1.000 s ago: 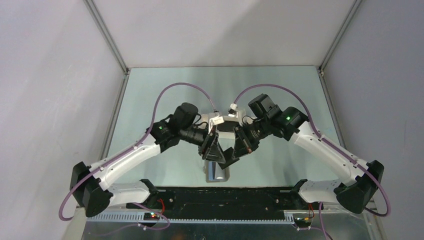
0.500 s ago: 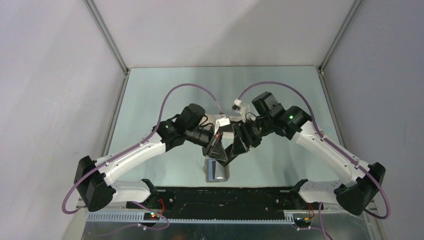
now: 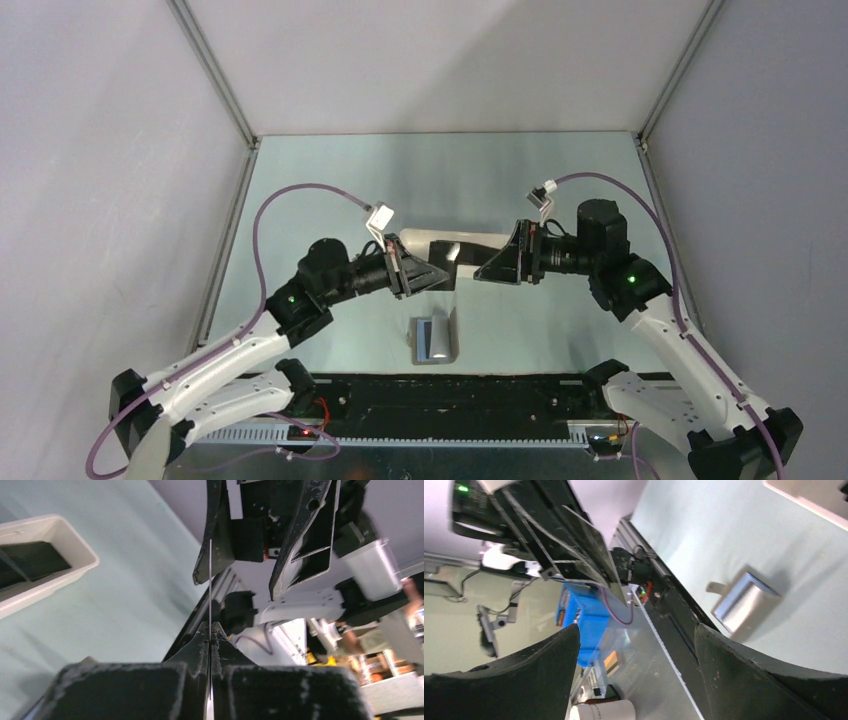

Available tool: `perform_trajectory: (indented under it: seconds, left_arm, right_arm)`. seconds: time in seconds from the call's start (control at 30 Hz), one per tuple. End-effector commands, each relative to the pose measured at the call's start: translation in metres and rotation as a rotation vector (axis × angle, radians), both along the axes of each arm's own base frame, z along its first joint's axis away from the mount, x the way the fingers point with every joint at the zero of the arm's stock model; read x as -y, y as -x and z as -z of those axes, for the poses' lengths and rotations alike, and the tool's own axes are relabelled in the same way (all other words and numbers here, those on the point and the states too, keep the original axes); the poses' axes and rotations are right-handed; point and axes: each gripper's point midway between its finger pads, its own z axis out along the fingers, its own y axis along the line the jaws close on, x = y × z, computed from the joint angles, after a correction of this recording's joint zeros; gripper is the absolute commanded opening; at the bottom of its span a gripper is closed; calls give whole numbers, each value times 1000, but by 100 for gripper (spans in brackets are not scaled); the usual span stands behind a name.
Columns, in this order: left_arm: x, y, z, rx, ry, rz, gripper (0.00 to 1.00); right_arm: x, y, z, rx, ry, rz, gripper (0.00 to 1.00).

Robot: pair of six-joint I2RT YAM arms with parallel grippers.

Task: Put the credit cards into the card holder
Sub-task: Pick up the credit card from the storage box.

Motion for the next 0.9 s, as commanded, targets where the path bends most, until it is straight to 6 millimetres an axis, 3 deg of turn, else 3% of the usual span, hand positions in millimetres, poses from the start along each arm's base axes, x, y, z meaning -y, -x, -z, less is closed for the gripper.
perform_trajectory:
  seconds: [0.0,0.17,0.33,0.4,0.63,0.77,0.83,0.87]
  left_arm:
    - [3,1,-64,-35,309,-29,0]
    - [5,10,-72,-49,355,12,0]
    - [5,15,-73,-55,370,33,0]
    - [6,16,-72,-57,368,39,0]
    - [7,16,-59,-85,350,40,0]
    - [6,17,-55,-87,345,38,0]
    - [6,17,-54,-86,344,35,0]
    - [6,16,-53,-88,342,34,0]
  right_arm:
    - [-20,5,-50,91,-188,-108,85]
    - [-40,11,-72,116,-281,-190,73]
    - [-54,4,-76,93,-322,-207,57]
    - [-55,4,-80,95,-338,-212,47]
    - [-59,4,-85,80,-346,-235,36]
    - [-60,4,-84,70,-342,-241,25]
    - [-61,3,-82,64,-336,-240,15]
    - [-62,3,-81,65,-332,-243,4]
